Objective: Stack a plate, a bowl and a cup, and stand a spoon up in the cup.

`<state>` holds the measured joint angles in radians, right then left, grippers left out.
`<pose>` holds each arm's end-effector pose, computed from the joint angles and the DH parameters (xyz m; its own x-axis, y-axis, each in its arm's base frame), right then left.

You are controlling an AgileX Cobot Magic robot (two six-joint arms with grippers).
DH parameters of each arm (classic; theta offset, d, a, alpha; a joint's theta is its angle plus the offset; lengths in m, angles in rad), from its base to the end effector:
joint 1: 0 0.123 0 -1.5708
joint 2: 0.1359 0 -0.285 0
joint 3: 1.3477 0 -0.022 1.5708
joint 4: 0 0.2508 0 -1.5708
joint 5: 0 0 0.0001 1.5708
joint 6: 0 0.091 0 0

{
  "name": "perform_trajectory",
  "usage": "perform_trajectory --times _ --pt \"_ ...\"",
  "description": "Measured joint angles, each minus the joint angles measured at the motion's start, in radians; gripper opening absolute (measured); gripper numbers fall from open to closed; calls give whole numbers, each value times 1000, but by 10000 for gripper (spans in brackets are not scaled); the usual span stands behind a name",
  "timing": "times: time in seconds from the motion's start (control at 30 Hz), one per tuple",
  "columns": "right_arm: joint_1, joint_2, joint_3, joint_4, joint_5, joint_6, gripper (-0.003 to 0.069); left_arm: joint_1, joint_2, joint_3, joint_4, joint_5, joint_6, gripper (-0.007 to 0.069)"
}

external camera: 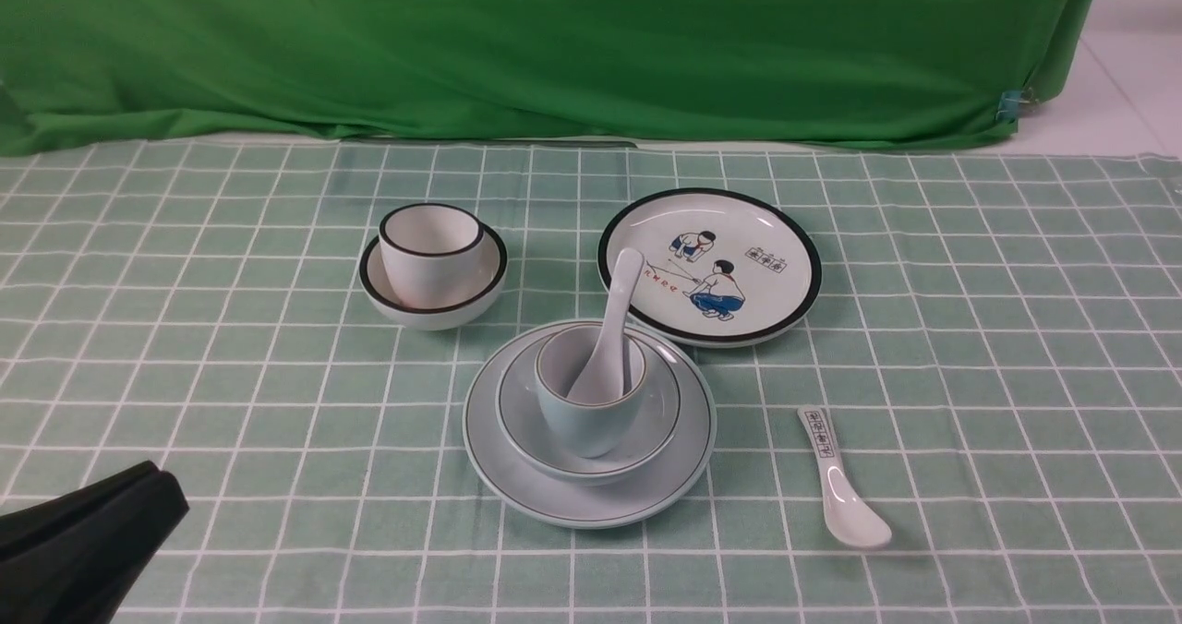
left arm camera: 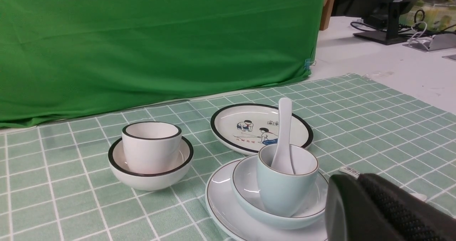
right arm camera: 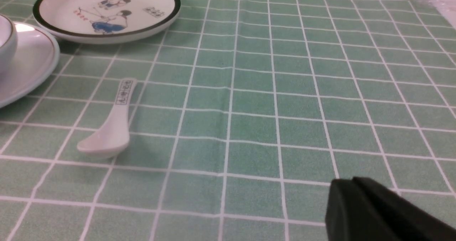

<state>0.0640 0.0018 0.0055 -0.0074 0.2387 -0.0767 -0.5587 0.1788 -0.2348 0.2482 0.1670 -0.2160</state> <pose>0.0557 0.0034 0.1896 -0.1520 -0.0937 -0.9839 -0.0752 0.9937 -0.0830 0.0571 -0.0313 0.2670 -0.0016 0.0350 -0.9994 0.4953 0.8682 0.0296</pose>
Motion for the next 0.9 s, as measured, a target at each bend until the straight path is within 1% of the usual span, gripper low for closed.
perform_trajectory --times 0.27,0.33,0.4,0.43,0.5,0.57,0.6,0.63,0.73,0.83,0.9 --pt "0 0 0 0 0 0 69 0 0 3 12 2 5 17" --pt "0 0 0 0 0 0 75 20 -2 11 19 2 24 17" --pt "0 0 0 1 0 0 83 90 -18 22 -5 3 46 17" --pt "0 0 0 1 0 0 87 145 -34 31 -42 3 79 17" --pt "0 0 0 1 0 0 87 271 -79 60 -159 2 199 17" --pt "0 0 0 1 0 0 87 392 -126 108 -293 -2 381 17" --pt "0 0 0 1 0 0 88 447 -149 138 -342 -2 435 17" --pt "0 0 0 1 0 0 88 496 -166 171 -373 -2 460 17" --pt "0 -1 0 1 0 0 92 580 -178 233 -403 14 469 17" --pt "0 -2 0 1 1 0 99 621 -177 239 -408 79 459 17" --pt "0 -2 0 1 0 0 106 632 -177 241 -408 110 454 17"
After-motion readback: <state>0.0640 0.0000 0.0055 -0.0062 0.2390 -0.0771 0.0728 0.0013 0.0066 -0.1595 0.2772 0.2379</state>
